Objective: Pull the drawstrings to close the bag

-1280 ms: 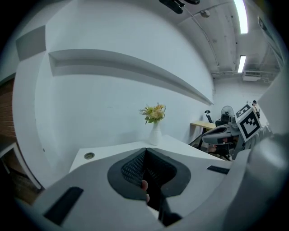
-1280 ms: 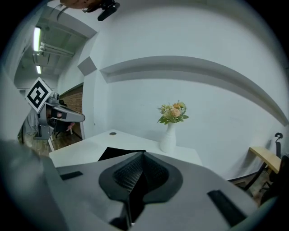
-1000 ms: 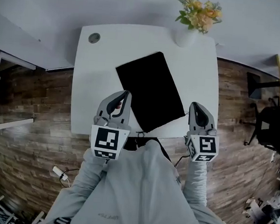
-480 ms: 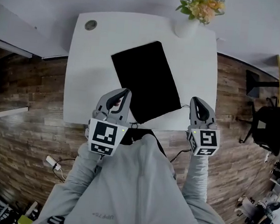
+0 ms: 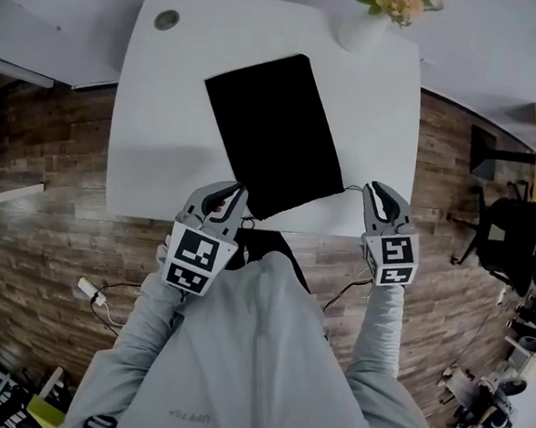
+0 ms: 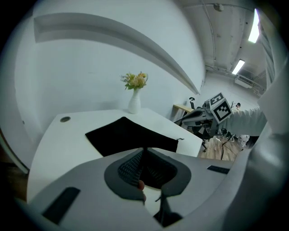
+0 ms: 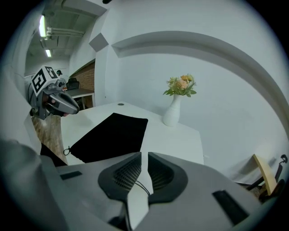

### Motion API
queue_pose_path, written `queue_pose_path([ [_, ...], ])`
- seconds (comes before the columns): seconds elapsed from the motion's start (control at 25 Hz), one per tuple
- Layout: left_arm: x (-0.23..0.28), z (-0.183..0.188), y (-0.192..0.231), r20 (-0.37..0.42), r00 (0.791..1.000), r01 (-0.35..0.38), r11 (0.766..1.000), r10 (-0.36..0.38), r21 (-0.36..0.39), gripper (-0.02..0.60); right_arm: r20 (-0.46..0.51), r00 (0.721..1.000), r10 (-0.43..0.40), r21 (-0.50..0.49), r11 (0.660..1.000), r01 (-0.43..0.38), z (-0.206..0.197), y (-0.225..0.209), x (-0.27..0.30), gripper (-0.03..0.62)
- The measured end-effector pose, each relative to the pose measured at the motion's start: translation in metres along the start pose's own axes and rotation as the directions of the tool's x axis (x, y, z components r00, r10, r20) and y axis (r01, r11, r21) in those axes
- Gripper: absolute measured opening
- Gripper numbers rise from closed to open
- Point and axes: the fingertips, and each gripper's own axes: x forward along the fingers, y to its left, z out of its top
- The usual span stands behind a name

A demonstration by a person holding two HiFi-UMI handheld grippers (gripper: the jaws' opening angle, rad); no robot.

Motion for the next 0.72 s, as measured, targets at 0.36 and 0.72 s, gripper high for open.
queue_pose_path([
  [0.36,0.018,-0.058,-0.023,-0.168,0.984,0.063,0.998,-0.059,0.021,0.063,-0.144,0.980,0.139,-0.077,0.986,-0.151,-0.051,0.006,0.020,0.146],
  [0.72,0.033,-0.101,-0.046,-0.317,0.940,0.158,0.985,-0.126,0.075,0.176,-0.292,0.928,0.230,-0.207,0.932,-0.296,-0.089,0.005,0.039,0.169],
])
